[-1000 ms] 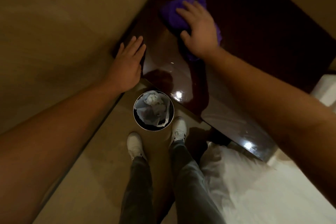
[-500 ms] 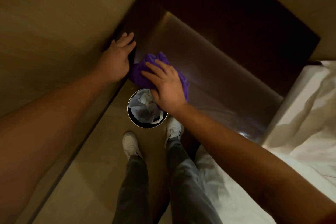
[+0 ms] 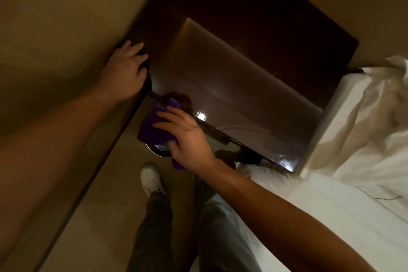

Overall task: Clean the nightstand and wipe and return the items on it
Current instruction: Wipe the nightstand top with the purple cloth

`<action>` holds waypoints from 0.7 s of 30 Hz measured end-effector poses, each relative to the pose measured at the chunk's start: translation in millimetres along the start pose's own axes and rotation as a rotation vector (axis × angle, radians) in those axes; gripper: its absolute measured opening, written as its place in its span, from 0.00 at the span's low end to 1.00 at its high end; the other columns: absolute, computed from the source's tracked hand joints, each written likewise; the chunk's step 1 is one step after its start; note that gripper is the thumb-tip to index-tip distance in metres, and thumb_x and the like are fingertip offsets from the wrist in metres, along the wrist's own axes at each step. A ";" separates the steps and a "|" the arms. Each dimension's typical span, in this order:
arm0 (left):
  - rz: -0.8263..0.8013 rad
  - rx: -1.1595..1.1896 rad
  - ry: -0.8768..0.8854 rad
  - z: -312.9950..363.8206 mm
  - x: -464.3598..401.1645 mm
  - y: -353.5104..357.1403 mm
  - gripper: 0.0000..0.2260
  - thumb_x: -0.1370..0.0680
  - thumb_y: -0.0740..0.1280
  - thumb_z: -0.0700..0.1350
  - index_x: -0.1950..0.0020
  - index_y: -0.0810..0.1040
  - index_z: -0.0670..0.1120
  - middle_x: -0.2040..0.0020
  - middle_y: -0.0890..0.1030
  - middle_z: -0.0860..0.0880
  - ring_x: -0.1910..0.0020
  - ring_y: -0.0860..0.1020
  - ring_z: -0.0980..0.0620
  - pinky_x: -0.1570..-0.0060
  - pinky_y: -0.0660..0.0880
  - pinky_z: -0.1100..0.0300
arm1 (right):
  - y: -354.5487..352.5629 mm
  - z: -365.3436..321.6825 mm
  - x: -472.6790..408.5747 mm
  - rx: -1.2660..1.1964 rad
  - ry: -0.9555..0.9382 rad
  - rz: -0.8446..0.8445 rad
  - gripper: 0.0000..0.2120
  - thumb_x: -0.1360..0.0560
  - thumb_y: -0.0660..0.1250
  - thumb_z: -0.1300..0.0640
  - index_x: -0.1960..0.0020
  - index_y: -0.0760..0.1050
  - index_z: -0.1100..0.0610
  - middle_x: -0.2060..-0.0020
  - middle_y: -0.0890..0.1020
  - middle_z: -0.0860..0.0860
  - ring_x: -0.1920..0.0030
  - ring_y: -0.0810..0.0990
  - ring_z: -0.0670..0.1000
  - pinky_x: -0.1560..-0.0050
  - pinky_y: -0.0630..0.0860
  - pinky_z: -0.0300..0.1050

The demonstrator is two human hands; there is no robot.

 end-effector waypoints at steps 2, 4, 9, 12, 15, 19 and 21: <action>0.062 0.004 -0.011 10.4 1.1 -4.9 0.21 0.18 0.62 0.44 0.28 0.72 0.34 0.23 0.67 0.37 0.20 0.58 0.35 0.22 0.56 0.41 | -23.8 4.0 -1.3 -0.021 0.034 0.117 0.27 0.35 0.71 0.73 0.38 0.83 0.61 0.32 0.80 0.57 0.25 0.71 0.61 0.22 0.65 0.56; 0.043 -0.004 0.003 20.4 1.0 -5.4 0.24 0.17 0.60 0.48 0.26 0.69 0.35 0.21 0.64 0.37 0.20 0.56 0.37 0.21 0.55 0.43 | -57.8 17.1 -7.0 -0.015 0.116 0.253 0.27 0.34 0.70 0.72 0.36 0.82 0.59 0.31 0.79 0.56 0.25 0.71 0.59 0.21 0.63 0.52; 0.014 -0.055 0.015 40.8 -2.1 -1.8 0.23 0.17 0.63 0.45 0.23 0.67 0.37 0.20 0.62 0.39 0.20 0.56 0.38 0.22 0.55 0.42 | -152.2 73.9 5.5 0.136 0.290 0.502 0.26 0.31 0.70 0.71 0.34 0.80 0.60 0.30 0.78 0.57 0.26 0.71 0.59 0.21 0.63 0.55; 0.084 0.018 -0.021 71.4 2.0 -5.4 0.16 0.16 0.63 0.45 0.30 0.76 0.40 0.29 0.74 0.39 0.29 0.70 0.37 0.31 0.68 0.43 | -184.8 97.3 20.6 0.151 0.398 0.515 0.26 0.30 0.70 0.70 0.32 0.79 0.60 0.29 0.77 0.56 0.25 0.71 0.56 0.22 0.64 0.56; 0.027 0.110 -0.070 126.0 8.2 -3.8 0.12 0.17 0.62 0.49 0.41 0.82 0.46 0.45 0.83 0.40 0.46 0.81 0.38 0.46 0.78 0.47 | -196.5 99.5 28.3 0.088 0.415 0.542 0.27 0.30 0.70 0.69 0.31 0.78 0.59 0.29 0.77 0.55 0.26 0.72 0.54 0.22 0.65 0.52; -0.147 0.394 -0.135 211.4 -3.4 10.7 0.17 0.19 0.64 0.60 0.45 0.83 0.49 0.51 0.85 0.47 0.50 0.83 0.46 0.47 0.79 0.51 | -200.4 84.4 21.2 -0.084 0.402 0.605 0.28 0.30 0.70 0.70 0.31 0.77 0.58 0.29 0.77 0.54 0.26 0.72 0.52 0.23 0.66 0.45; -0.225 0.717 -0.244 243.6 -15.7 10.7 0.22 0.24 0.64 0.67 0.48 0.83 0.50 0.51 0.86 0.50 0.49 0.84 0.51 0.44 0.79 0.52 | -203.2 75.2 13.2 -0.150 0.390 0.652 0.29 0.30 0.70 0.70 0.31 0.77 0.58 0.29 0.77 0.54 0.27 0.73 0.51 0.24 0.67 0.48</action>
Point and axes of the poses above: each hand's wrist, its own x-axis away from the middle knuckle, its own y-axis out of the palm, z = x × y, the point moved 2 cm from there along -x, towards the middle knuckle
